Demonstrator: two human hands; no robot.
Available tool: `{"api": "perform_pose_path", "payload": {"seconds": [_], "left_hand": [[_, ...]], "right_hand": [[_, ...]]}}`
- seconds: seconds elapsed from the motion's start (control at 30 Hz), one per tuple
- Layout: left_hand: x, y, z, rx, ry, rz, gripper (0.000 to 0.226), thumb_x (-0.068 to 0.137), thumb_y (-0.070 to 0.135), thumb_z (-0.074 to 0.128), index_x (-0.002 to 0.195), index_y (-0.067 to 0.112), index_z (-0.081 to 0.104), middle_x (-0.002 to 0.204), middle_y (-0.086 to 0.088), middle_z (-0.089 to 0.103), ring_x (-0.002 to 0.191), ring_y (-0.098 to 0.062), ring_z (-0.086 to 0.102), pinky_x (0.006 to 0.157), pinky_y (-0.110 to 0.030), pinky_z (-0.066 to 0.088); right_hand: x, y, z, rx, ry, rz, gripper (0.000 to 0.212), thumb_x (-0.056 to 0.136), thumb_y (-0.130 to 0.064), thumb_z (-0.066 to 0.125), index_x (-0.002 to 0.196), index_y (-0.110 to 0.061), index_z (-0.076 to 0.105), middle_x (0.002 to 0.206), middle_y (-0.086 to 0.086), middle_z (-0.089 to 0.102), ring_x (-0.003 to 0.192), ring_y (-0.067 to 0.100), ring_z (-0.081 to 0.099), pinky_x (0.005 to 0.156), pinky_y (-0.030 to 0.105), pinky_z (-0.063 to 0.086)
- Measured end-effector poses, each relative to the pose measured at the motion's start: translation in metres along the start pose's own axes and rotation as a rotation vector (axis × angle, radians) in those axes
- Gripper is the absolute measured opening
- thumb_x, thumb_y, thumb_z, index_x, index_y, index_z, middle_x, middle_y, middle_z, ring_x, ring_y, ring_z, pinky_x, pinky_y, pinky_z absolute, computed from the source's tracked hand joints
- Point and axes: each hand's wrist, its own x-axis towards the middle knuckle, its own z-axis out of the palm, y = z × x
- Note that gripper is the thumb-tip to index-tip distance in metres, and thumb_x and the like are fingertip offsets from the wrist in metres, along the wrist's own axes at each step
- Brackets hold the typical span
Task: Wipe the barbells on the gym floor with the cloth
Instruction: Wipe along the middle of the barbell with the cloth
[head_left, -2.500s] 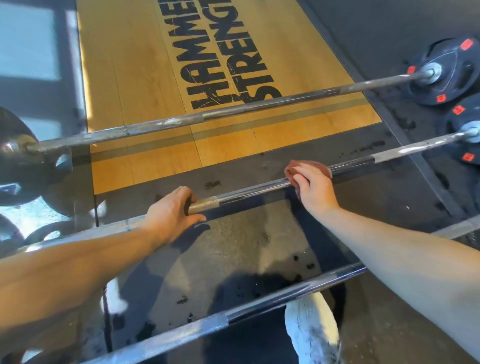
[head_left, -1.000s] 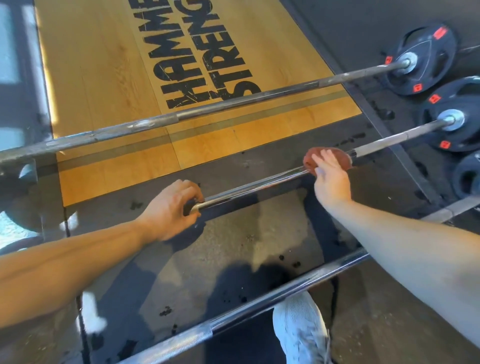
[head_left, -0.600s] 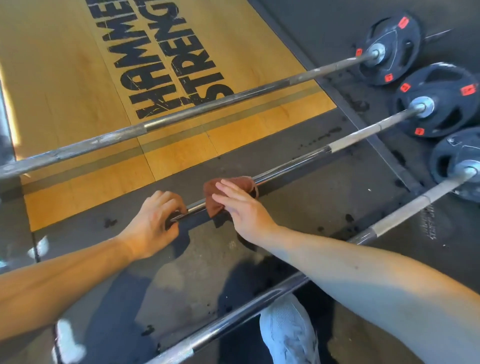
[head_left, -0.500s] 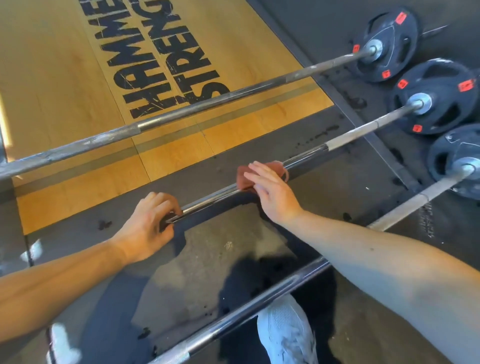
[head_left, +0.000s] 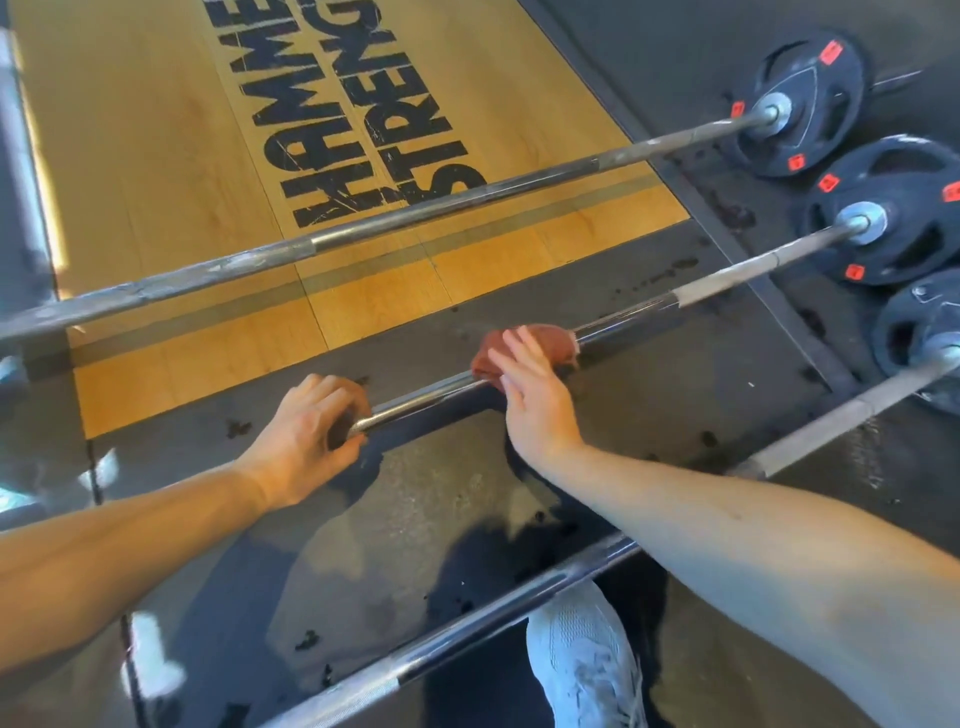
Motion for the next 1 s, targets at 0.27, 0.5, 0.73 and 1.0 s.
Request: {"api": "perform_pose_path", "payload": {"seconds": [0.27,0.5,0.73,1.0], "left_hand": [[-0.038,-0.016,-0.011,-0.084,0.036,-0.262,0.032,0.083,0.027,0.082,0.105,0.019,0.060,0.096,0.004,0.059,0.080,-0.019,0.061,0.073,-0.045,0.056],[-0.038,-0.013,-0.012,0.018,-0.003,-0.178,0.038,0.092,0.048,0.068,0.123,0.027,0.061,0.114,0.010,0.063,0.092,-0.018,0.065,0.079,-0.035,0.056],[-0.036,-0.023,-0.010,-0.100,-0.043,-0.201,0.040,0.094,0.052,0.062,0.126,0.027,0.067,0.110,0.012,0.069,0.093,-0.015,0.068,0.087,-0.037,0.057],[-0.007,-0.031,-0.025,-0.701,-0.285,-0.568,0.027,0.085,0.020,0.082,0.107,0.008,0.071,0.080,-0.004,0.075,0.057,-0.014,0.061,0.059,-0.032,0.051]], "right_hand": [[-0.041,-0.088,0.085,0.278,-0.292,-0.120,0.039,0.099,0.010,0.051,0.130,-0.005,0.069,0.152,0.004,0.052,0.147,0.009,0.036,0.118,0.010,0.021],[-0.036,-0.058,0.026,0.231,-0.084,0.027,0.034,0.102,0.003,0.053,0.125,-0.012,0.073,0.145,-0.007,0.059,0.133,-0.003,0.049,0.110,0.006,0.030],[-0.024,-0.047,0.009,0.209,-0.048,0.120,0.034,0.103,-0.001,0.053,0.127,-0.018,0.071,0.143,-0.015,0.058,0.125,-0.021,0.045,0.104,0.000,0.031],[-0.016,-0.018,-0.013,0.039,0.064,0.062,0.035,0.102,-0.005,0.057,0.134,-0.017,0.066,0.147,-0.010,0.056,0.130,-0.019,0.043,0.110,0.006,0.031]]}}
